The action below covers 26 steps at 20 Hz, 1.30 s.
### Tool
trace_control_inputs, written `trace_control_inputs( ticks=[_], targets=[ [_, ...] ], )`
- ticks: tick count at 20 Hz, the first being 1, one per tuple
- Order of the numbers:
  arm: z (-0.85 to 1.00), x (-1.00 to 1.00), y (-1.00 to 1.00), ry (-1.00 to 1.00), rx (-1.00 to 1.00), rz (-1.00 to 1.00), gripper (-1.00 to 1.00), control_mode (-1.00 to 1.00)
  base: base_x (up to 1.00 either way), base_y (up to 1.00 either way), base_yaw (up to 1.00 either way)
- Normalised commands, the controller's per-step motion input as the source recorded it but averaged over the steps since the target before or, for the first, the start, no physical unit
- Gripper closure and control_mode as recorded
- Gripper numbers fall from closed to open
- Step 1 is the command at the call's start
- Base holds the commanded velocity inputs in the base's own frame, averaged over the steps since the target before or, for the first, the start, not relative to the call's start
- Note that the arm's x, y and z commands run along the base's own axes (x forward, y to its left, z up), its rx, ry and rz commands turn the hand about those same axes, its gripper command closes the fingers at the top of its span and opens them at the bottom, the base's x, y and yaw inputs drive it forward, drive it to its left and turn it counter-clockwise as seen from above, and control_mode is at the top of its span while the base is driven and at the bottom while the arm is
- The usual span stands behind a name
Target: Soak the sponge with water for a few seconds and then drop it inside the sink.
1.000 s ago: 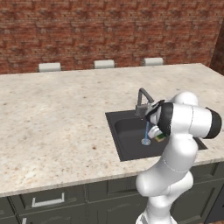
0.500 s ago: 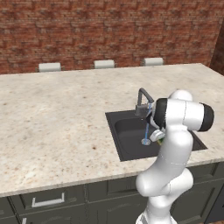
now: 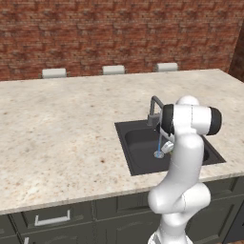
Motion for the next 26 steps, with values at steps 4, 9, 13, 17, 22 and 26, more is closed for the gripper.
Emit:
trace_control_inputs(
  ticks=[4, 9, 13, 17, 22, 26],
  targets=[
    [-0.13, 0.01, -0.28, -0.01, 0.0, 0.0, 1.0, -1.0, 0.0, 0.0, 0.0],
    [-0.18, 0.0, -0.26, -0.01, 0.0, 0.0, 1.0, -1.0, 0.0, 0.0, 0.0],
    [-0.17, 0.0, -0.15, -0.02, 0.0, 0.0, 1.0, -1.0, 0.0, 0.0, 0.0],
    [-0.28, 0.0, -0.01, -0.02, 0.0, 0.0, 1.0, -1.0, 0.0, 0.0, 0.0],
    [-0.3, 0.0, 0.0, -0.03, 0.0, 0.0, 1.0, -1.0, 0.0, 0.0, 0.0],
    [-0.06, 0.0, 0.0, -0.01, 0.0, 0.0, 1.0, -1.0, 0.0, 0.0, 0.0]
  ],
)
